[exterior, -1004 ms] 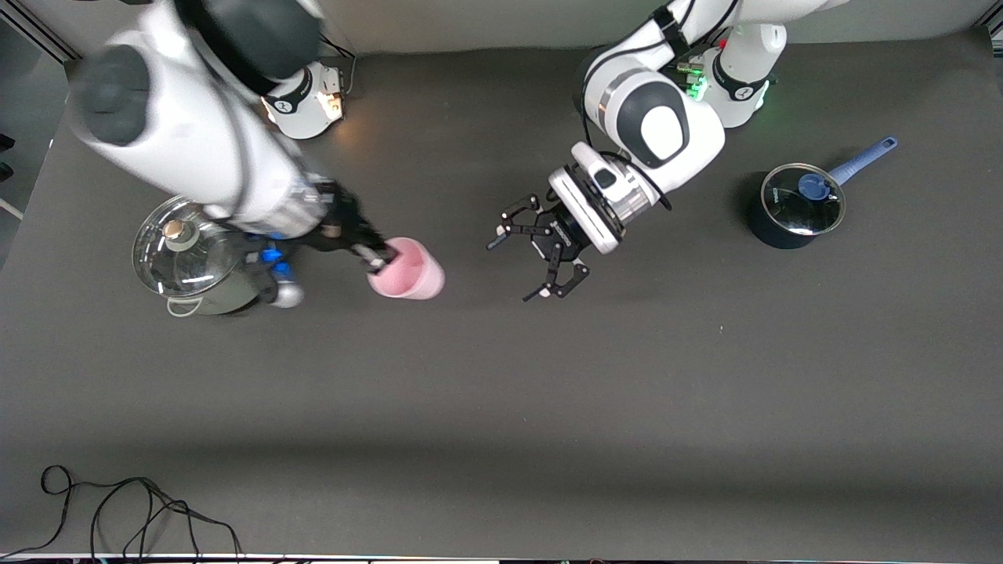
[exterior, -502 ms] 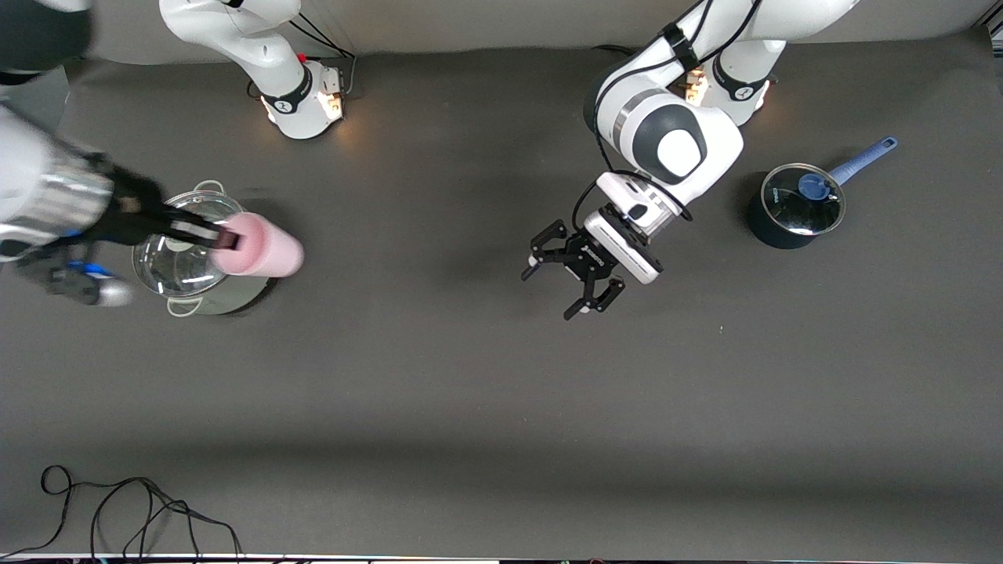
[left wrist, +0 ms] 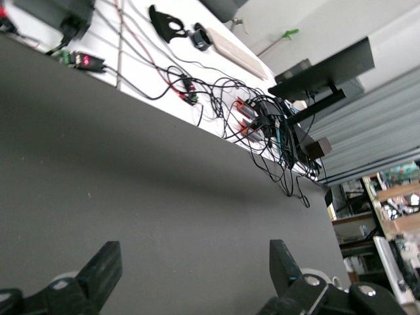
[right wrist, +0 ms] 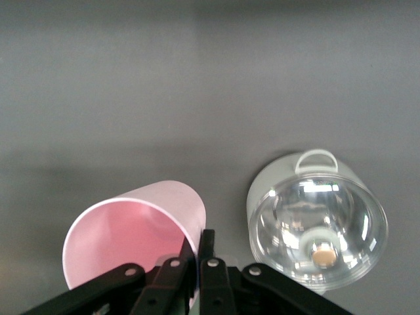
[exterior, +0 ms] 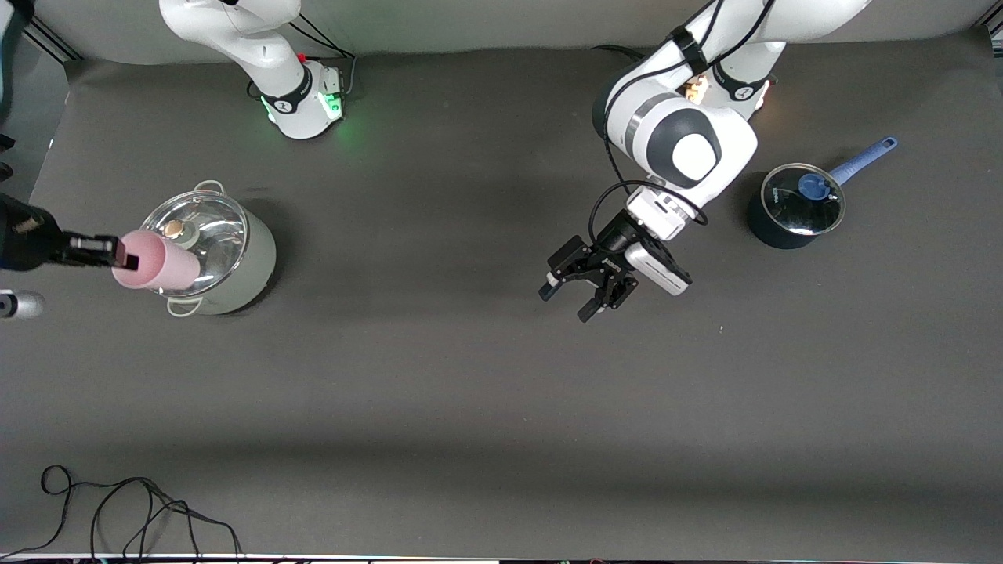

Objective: Transfer pink cup from left to right arm
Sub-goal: 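Carry the cup toward the glass pot while the left gripper withdraws, then lower the pink cup onto the table beside the glass pot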

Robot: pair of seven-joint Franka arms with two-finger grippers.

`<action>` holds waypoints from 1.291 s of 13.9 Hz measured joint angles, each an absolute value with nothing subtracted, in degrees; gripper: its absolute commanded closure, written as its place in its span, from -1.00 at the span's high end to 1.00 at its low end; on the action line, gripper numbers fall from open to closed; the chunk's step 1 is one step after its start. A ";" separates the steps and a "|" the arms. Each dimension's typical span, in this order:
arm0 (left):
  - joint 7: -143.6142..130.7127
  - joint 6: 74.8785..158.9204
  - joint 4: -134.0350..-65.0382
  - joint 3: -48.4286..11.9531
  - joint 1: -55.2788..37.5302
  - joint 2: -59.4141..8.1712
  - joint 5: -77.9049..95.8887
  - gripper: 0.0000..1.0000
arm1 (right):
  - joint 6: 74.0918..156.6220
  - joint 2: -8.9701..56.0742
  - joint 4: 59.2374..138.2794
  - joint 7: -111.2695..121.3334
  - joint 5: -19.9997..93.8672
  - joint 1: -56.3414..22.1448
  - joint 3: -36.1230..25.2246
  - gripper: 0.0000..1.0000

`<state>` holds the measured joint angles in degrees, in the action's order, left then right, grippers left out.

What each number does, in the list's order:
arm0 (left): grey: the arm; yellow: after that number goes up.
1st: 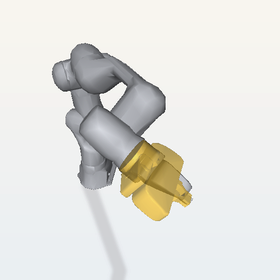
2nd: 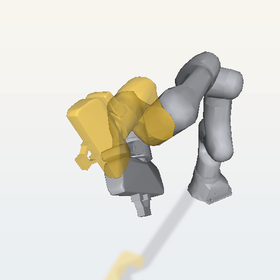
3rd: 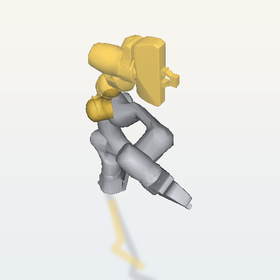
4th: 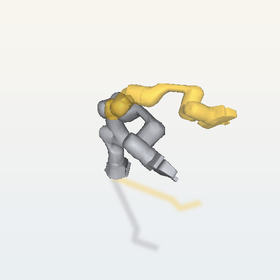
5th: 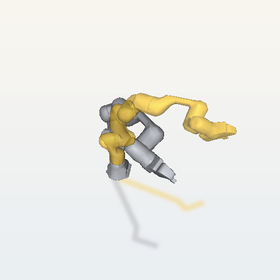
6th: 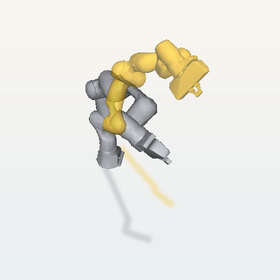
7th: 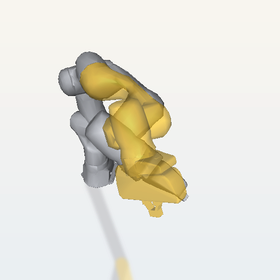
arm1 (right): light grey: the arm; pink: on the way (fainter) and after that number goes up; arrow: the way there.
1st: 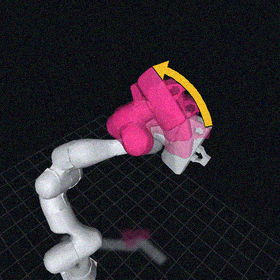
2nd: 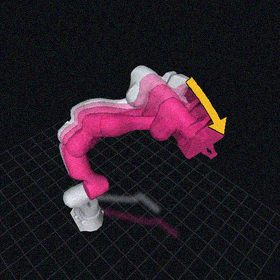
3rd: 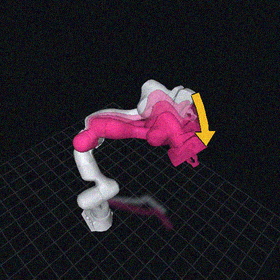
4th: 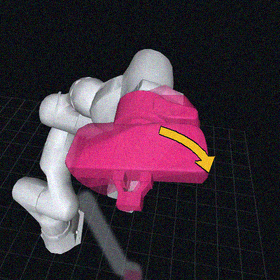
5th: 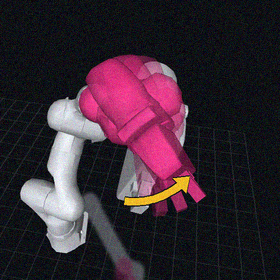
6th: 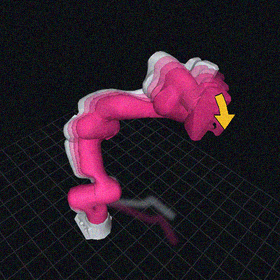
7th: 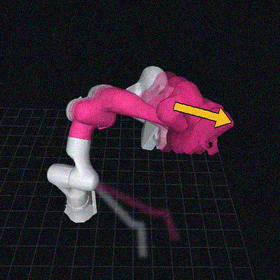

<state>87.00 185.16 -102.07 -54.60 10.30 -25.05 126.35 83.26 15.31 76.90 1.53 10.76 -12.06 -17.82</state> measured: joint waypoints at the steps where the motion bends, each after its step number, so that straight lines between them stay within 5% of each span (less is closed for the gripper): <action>1: 84.01 185.37 -102.08 -54.66 10.30 -25.06 126.37 1.00 | 88.54 14.39 81.81 1.63 10.75 -12.21 -17.82 -1.00; 10: 65.93 199.56 -102.41 -54.96 10.95 -25.54 126.45 1.00 | 134.08 10.42 119.41 2.22 11.07 -16.33 -17.68 -1.00; 18: 63.25 199.20 -102.64 -54.85 14.79 -27.93 126.11 1.00 | 142.76 16.94 123.78 13.46 22.44 -16.46 -18.21 -1.00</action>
<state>63.25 199.20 -102.64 -54.85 14.79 -27.93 126.11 142.76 16.94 123.78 13.46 22.44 -16.46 -18.21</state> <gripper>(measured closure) 0.000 0.956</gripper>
